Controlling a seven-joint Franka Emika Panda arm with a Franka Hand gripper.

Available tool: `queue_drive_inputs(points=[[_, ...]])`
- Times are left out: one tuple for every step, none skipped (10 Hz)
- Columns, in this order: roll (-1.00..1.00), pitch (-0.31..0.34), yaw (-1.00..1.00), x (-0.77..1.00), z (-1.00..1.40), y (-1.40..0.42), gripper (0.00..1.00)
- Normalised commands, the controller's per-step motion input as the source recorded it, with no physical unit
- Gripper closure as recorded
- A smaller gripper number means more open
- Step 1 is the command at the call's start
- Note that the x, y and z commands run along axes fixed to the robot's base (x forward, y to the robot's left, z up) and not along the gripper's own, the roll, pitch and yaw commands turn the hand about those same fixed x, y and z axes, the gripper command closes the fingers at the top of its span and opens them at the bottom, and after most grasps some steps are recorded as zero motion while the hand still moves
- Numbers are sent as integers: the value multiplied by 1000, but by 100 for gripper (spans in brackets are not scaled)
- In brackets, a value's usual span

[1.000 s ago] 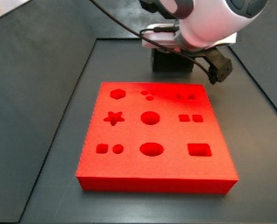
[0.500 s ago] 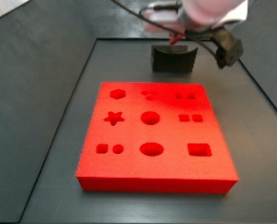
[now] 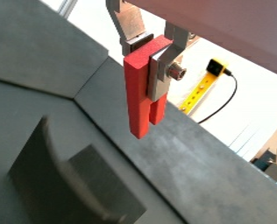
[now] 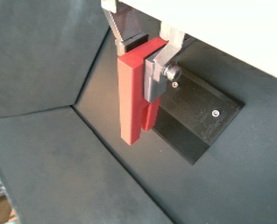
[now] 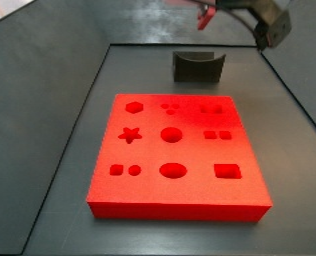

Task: Pick up the double-square object. Move up. Rotate the double-square object. Place the double-square object on the fixture. Regrasp the double-square object. Move to above the board. Insert the double-square object.
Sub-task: Move to above the board.

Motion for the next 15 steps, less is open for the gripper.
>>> queue_drive_inputs(points=[[-65,124,-44,-57,1000,-39,100],[-44,141,5,-57,1000,-39,100],[-42,137,23,-55,1000,-38,100],[-37,128,54,-43,855,-29,100],[-37,122,70,-28,675,-23,100],[-36,115,82,-7,438,-22,100],[-35,115,88,2,318,-19,100],[-1000,50,-62,-545,327,-1000,100],[-1000,47,-61,-543,312,-1000,100],[-1000,32,-57,-576,344,-1000,100],[-1000,26,-54,-587,332,-1000,100],[-1000,28,-53,-600,332,-1000,100],[-1000,30,-53,-604,334,-1000,100],[-1000,27,-48,-626,342,-1000,100],[-1000,23,-46,-656,342,-1000,100]])
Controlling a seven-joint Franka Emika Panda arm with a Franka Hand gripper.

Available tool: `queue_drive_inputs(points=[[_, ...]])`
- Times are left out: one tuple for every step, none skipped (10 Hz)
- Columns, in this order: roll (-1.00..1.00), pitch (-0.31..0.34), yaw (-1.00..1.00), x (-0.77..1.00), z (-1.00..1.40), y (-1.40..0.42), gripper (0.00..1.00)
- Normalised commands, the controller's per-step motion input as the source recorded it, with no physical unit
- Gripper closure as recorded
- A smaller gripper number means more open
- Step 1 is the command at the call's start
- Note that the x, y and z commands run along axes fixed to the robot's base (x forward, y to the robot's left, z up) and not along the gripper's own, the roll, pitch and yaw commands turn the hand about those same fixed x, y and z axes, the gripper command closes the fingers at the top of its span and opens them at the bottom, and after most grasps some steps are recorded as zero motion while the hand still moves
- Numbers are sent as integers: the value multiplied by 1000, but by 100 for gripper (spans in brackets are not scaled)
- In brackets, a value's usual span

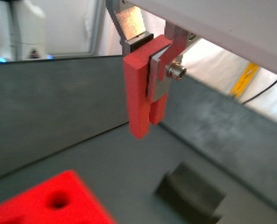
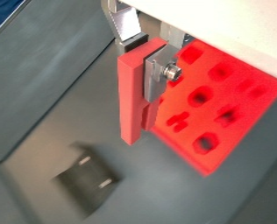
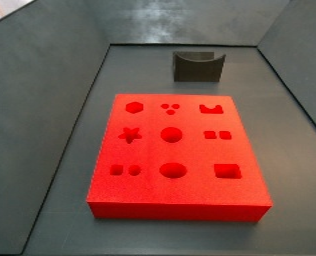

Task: Pick up the double-square object. Move up. Rotate the double-square object. Place the double-square object on the fixture. Regrasp the double-square object. Move to above the board. Insert the double-square object.
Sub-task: Move to above the board, then insert the double-square object.

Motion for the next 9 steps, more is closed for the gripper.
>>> queue_drive_inputs(points=[[-1000,17,-40,-544,265,-749,100],[-1000,12,-39,-373,164,-477,100],[-1000,6,-36,-241,92,-260,100],[-875,-1,-30,-152,49,-129,100],[-573,-14,-15,-103,31,-58,100],[-388,-24,-13,-78,13,-33,100],[-261,-25,-8,-58,8,-12,100],[4,0,0,0,0,0,100],[171,76,0,123,0,-180,100]])
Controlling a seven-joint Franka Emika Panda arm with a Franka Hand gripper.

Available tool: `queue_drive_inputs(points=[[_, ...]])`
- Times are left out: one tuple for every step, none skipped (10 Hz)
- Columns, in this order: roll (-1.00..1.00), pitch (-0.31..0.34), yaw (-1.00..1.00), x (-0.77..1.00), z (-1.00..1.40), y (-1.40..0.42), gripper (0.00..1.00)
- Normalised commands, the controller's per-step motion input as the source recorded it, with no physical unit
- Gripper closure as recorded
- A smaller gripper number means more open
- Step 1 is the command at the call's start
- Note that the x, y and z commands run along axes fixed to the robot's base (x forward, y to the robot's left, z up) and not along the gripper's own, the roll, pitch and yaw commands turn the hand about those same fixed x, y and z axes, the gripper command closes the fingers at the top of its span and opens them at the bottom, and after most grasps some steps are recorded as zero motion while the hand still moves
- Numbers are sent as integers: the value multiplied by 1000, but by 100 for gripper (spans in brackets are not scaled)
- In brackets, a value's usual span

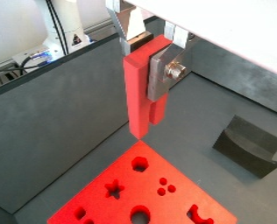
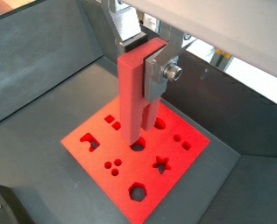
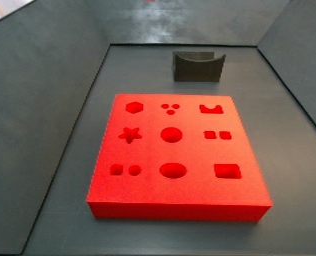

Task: Pick up the double-square object. Move up. Rotate the double-square object. Place the double-square object on the fixture. Regrasp the double-square object. Move to above the board. Insert the double-square object.
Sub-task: Insert the double-square object.

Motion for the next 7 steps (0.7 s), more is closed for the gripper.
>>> queue_drive_inputs(points=[[150,74,-143,557,-294,-389,100],[67,4,-131,737,-614,-457,100],[54,0,-109,786,-631,-431,100],[47,23,-74,866,-634,-357,100],[6,17,-77,900,-569,-314,100],[0,7,-80,923,-523,-289,100],[0,0,-114,914,-466,-280,100]])
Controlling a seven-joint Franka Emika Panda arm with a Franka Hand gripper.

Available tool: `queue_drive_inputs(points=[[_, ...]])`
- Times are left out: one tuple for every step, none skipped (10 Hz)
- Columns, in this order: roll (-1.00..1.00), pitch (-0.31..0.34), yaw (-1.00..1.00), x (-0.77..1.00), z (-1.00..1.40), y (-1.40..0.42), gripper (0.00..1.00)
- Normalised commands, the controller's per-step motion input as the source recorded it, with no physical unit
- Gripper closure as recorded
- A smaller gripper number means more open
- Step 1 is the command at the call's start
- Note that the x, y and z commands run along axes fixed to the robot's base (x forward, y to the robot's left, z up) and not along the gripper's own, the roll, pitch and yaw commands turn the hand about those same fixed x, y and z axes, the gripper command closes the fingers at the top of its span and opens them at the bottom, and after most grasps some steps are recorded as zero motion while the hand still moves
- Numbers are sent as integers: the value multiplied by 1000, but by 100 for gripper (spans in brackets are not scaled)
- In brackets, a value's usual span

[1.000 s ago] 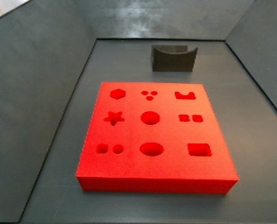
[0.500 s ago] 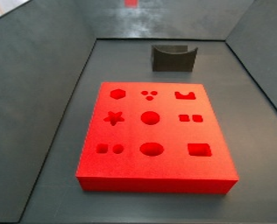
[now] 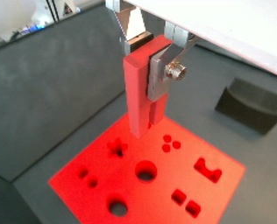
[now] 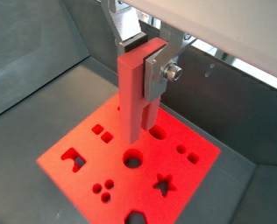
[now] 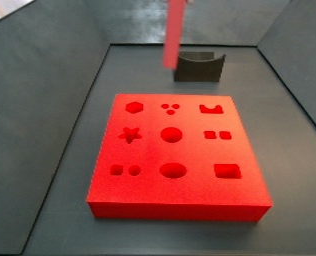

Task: Pick up the double-square object. Move up. Rotate the double-square object. Place the double-square object on the fixture. Regrasp the double-square object. Move to above the board. Insert the double-square object.
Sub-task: Insert the double-square object.

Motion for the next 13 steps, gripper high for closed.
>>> queue_drive_inputs(points=[[-21,0,-226,820,-354,-289,100],[-101,0,-423,649,-174,-191,100],[-139,0,-534,571,-100,-83,100],[-146,0,-451,731,-123,0,100],[-133,0,-446,789,-206,109,100],[-106,0,-497,743,-274,146,100],[-87,0,-574,660,-357,189,100],[-69,13,-731,434,-500,166,100],[-101,43,-949,100,-469,0,100],[-81,0,-1000,0,-343,-6,100],[-86,0,-1000,0,-309,-17,100],[-84,-3,-1000,0,-300,-20,100],[-83,-9,-1000,0,-297,-20,100]])
